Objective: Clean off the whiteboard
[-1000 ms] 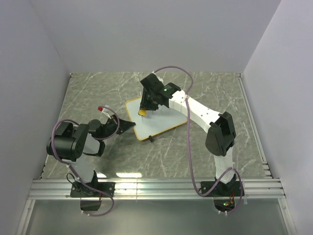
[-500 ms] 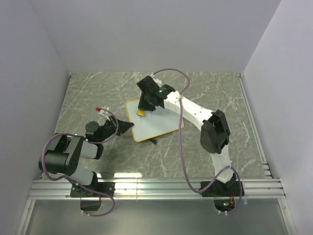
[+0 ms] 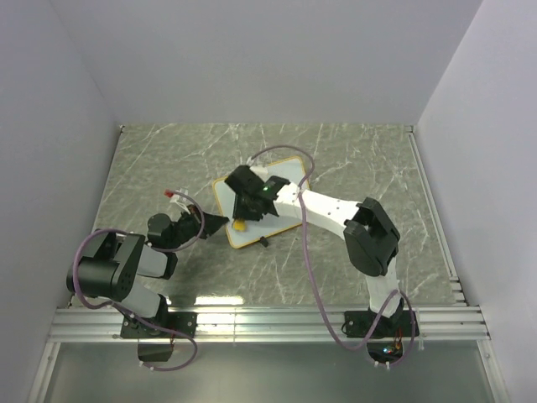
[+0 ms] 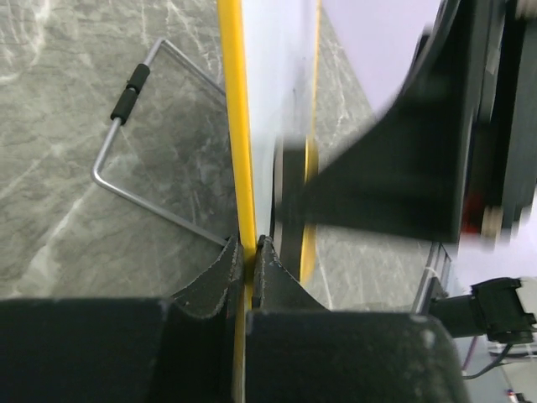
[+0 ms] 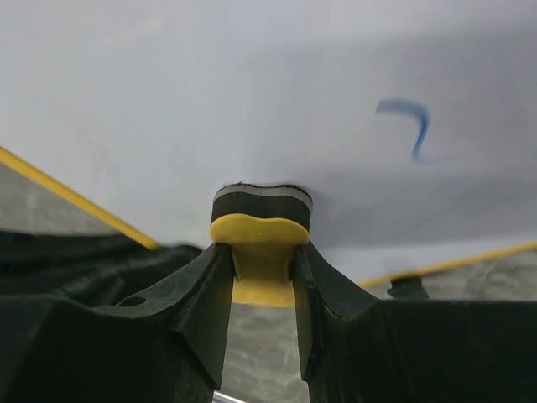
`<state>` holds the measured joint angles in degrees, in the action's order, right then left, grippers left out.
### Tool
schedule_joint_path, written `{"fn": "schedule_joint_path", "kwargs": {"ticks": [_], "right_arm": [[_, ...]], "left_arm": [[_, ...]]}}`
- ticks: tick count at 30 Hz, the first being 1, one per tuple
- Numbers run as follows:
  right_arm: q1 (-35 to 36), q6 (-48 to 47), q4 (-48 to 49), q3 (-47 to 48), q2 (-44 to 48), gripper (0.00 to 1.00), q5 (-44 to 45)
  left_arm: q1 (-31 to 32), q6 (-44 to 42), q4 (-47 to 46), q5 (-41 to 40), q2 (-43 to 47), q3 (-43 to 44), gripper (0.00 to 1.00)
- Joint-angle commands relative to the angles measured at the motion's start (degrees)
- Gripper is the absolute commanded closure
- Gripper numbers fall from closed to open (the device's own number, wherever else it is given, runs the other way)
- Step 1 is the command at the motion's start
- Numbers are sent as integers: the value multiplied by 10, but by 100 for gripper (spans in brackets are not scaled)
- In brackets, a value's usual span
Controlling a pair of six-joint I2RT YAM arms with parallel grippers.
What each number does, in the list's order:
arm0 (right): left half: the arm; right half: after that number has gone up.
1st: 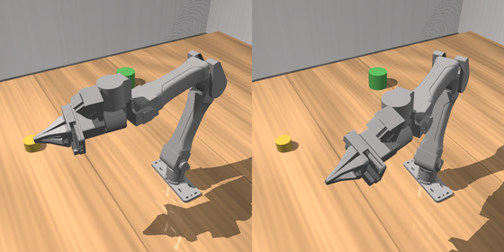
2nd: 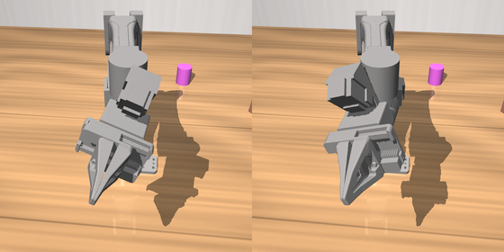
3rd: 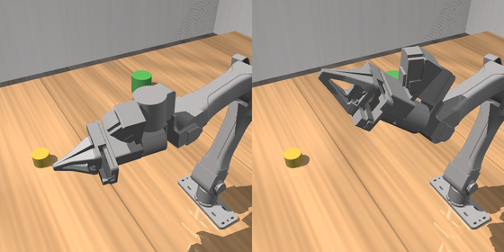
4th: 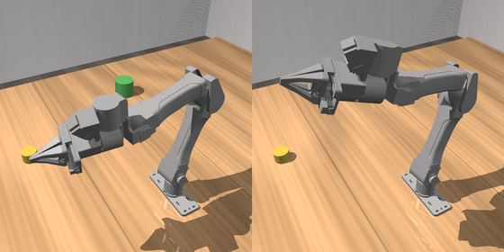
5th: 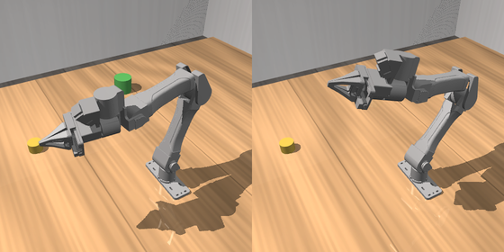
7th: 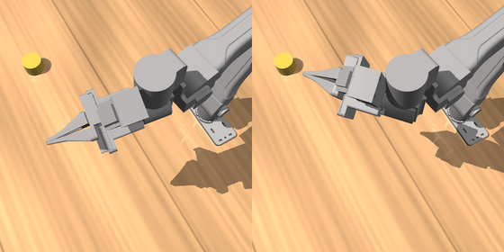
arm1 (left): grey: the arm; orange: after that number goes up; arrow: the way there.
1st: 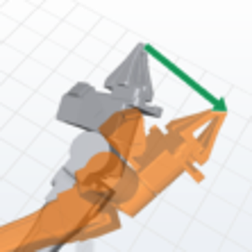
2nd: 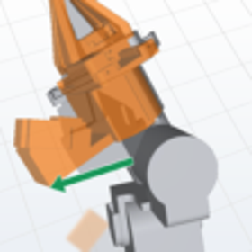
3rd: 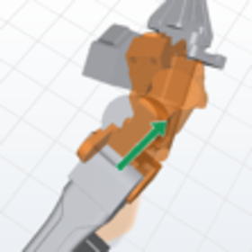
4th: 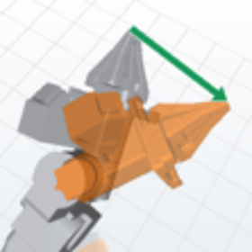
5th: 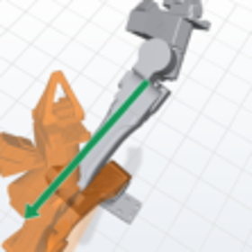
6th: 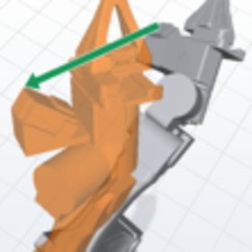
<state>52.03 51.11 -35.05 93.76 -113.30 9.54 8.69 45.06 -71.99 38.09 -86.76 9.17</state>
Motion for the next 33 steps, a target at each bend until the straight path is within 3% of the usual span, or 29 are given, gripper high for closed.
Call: {"fn": "schedule_joint_path", "kwargs": {"ticks": [1, 7, 12, 16, 24, 33], "right_arm": [[25, -10, 6, -54, -28, 100, -20], [47, 2, 11, -79, -26, 100, -8], [-4, 10, 14, -54, -11, 100, 18], [-64, 3, 10, -3, -12, 100, 29], [-118, -7, -19, 147, -44, 100, 30], [-132, 43, 4, 185, -75, 100, -15]], "left_arm": [[6, -56, -104, 22, 24, 19, 100], [6, -80, -59, 33, 35, 39, 100], [6, -86, -43, 35, 50, 33, 100], [10, -86, -40, 37, 53, 31, 100], [28, -100, -5, 42, 42, 40, 100], [52, -96, -17, 27, 26, 22, 100]]}}
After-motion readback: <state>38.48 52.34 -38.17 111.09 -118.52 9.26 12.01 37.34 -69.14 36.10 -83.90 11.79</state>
